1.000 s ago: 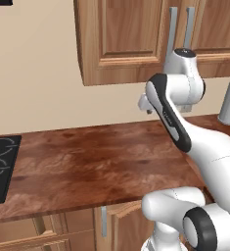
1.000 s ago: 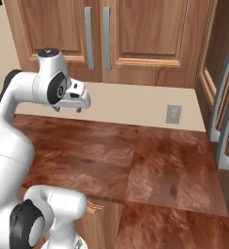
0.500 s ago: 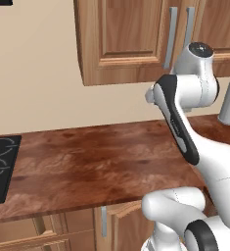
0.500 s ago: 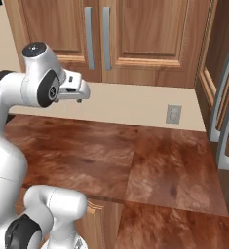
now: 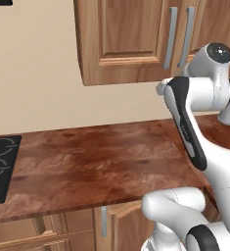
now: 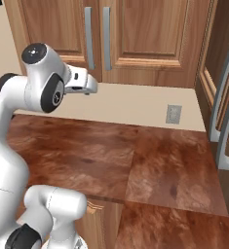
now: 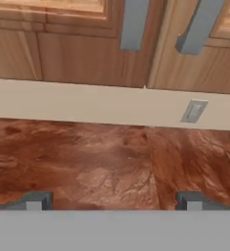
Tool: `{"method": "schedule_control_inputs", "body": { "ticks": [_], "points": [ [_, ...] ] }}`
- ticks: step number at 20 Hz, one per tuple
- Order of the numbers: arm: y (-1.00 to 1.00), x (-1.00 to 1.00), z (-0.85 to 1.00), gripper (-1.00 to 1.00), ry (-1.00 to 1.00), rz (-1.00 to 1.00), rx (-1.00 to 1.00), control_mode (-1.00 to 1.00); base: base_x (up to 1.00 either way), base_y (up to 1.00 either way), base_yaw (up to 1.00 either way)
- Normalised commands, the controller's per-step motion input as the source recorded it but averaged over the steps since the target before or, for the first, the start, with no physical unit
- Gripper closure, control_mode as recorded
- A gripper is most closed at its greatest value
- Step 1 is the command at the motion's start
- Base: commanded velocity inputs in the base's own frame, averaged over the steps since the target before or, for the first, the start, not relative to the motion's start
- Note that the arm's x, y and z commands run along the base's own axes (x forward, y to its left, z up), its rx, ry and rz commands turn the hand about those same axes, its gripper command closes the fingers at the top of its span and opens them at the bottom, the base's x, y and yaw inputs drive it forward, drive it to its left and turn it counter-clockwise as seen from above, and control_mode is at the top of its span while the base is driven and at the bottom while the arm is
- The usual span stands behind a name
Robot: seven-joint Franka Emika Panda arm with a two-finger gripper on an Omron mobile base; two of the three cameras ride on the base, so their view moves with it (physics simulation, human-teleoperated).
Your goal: Move the bowls from the cabinet to the plates on the dining table.
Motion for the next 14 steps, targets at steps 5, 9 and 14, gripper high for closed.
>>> {"method": "schedule_control_inputs", "body": {
  "ticks": [5,9,14],
  "points": [
    [-0.25,0.0,0.29,-1.0,-0.13,-0.03,0.0,-1.0,0.0,0.0,0.0],
    [-0.18,0.0,0.28,-1.0,-0.08,-0.02,0.0,-1.0,0.0,0.0,0.0],
    [-0.23,0.04,0.24,-1.0,-0.04,-0.02,0.0,-1.0,0.0,0.0,0.0]
  ]
}}
